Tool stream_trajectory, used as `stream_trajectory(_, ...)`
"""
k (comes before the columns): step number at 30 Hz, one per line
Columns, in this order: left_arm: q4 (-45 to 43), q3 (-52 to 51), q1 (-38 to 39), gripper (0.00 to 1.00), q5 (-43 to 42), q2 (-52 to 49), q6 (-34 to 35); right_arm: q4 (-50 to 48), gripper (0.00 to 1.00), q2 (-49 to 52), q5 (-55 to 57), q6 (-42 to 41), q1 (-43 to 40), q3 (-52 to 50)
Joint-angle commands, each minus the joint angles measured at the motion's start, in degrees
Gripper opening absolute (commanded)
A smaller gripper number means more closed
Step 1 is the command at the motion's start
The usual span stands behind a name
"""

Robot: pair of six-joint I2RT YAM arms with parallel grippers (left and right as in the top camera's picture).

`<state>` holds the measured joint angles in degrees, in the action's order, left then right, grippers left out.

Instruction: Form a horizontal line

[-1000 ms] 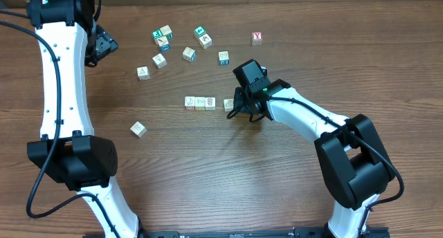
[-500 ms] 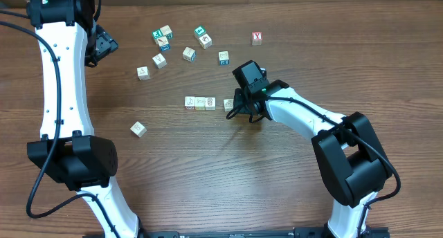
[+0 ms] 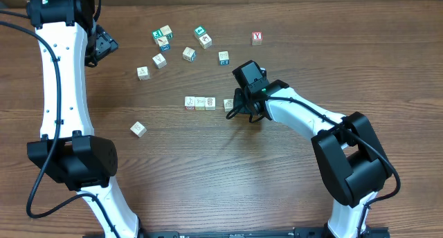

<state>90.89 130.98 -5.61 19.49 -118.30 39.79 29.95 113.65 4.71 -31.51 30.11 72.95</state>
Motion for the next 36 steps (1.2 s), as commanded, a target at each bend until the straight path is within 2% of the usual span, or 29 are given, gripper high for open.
stream_trajectory(1,0.1,0.7,0.4,1.00,0.0,0.5,-1.2,-0.5,0.04,1.4,0.0,-2.1,0.1,-0.2)
stream_trajectory(10,0.1,0.7,0.4,1.00,0.0,0.5,-1.2,-0.3,0.04,1.5,-4.4,-4.4,0.2,-0.2)
stream_trajectory(36,0.1,0.7,0.4,1.00,0.0,0.5,-1.2,-2.2,0.04,1.5,-1.7,-4.7,1.7,-0.2)
